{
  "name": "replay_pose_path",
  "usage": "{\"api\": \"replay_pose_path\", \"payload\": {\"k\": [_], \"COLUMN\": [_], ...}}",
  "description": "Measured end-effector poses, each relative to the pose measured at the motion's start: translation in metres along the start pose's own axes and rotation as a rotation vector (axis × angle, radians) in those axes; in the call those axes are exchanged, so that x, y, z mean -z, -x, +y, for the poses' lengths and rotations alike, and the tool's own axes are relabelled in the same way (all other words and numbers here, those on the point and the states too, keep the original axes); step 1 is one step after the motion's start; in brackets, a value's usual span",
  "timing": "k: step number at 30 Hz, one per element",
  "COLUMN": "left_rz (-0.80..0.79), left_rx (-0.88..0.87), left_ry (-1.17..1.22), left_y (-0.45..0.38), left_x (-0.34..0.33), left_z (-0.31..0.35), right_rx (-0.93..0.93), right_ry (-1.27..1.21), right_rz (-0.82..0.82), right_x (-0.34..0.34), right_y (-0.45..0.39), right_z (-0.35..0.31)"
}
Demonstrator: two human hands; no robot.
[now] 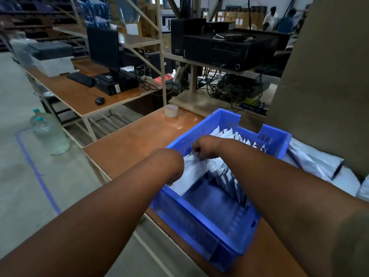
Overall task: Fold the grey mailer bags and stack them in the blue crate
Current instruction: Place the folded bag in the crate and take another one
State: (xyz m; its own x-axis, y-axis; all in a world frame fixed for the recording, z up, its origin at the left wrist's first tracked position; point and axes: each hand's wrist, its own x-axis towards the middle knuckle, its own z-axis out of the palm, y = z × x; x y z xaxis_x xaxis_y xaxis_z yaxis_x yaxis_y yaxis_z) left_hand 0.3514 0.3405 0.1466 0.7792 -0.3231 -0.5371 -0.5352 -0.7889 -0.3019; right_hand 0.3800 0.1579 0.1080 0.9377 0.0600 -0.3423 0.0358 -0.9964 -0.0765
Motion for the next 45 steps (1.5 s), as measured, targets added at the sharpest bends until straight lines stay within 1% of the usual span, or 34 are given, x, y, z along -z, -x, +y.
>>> {"api": "replay_pose_path", "payload": {"k": [2,7,10,13,18,20,24,26,30,33,36,41,45], "left_rz": [-0.047,0.005,-0.024,0.003,0.122,0.219,0.454,0.535,0.621,0.680,0.719,0.658,0.566], "left_rx": [-0.002,-0.032,-0.018,-0.029,-0.026,-0.032,-0.076,-0.134,-0.269,-0.381,-0.483,-0.681,-0.797], "left_ry": [-0.032,-0.059,-0.081,-0.106,-0.118,-0.092,0.133,0.187,0.168,0.124,0.093,0.103,0.221], "left_y": [-0.004,-0.010,-0.014,-0.012,-0.003,0.002,0.009,0.012,0.021,0.036,0.055,0.086,0.097], "left_x": [-0.008,-0.024,-0.030,-0.026,-0.008,0.002,0.026,0.040,0.070,0.093,0.112,0.122,0.115], "left_z": [0.001,0.008,0.012,0.012,0.010,0.014,0.039,0.060,0.116,0.174,0.237,0.346,0.424], "right_rx": [0.000,-0.009,-0.014,-0.017,-0.001,0.011,0.018,0.014,-0.031,-0.102,-0.193,-0.395,-0.590], "right_ry": [0.013,0.028,0.004,-0.051,-0.113,-0.097,-0.095,-0.107,-0.076,-0.050,-0.089,-0.189,-0.198], "right_rz": [-0.019,-0.062,-0.021,0.021,0.068,0.107,0.137,0.161,0.263,0.343,0.375,0.342,0.303], "right_x": [-0.006,-0.024,-0.024,-0.017,-0.011,-0.007,-0.001,0.004,0.016,0.014,0.003,-0.046,-0.102], "right_y": [-0.004,-0.010,-0.007,-0.002,0.011,0.023,0.054,0.079,0.151,0.212,0.277,0.383,0.454], "right_z": [-0.005,-0.007,-0.004,0.003,0.015,0.020,0.035,0.048,0.081,0.119,0.162,0.236,0.288]}}
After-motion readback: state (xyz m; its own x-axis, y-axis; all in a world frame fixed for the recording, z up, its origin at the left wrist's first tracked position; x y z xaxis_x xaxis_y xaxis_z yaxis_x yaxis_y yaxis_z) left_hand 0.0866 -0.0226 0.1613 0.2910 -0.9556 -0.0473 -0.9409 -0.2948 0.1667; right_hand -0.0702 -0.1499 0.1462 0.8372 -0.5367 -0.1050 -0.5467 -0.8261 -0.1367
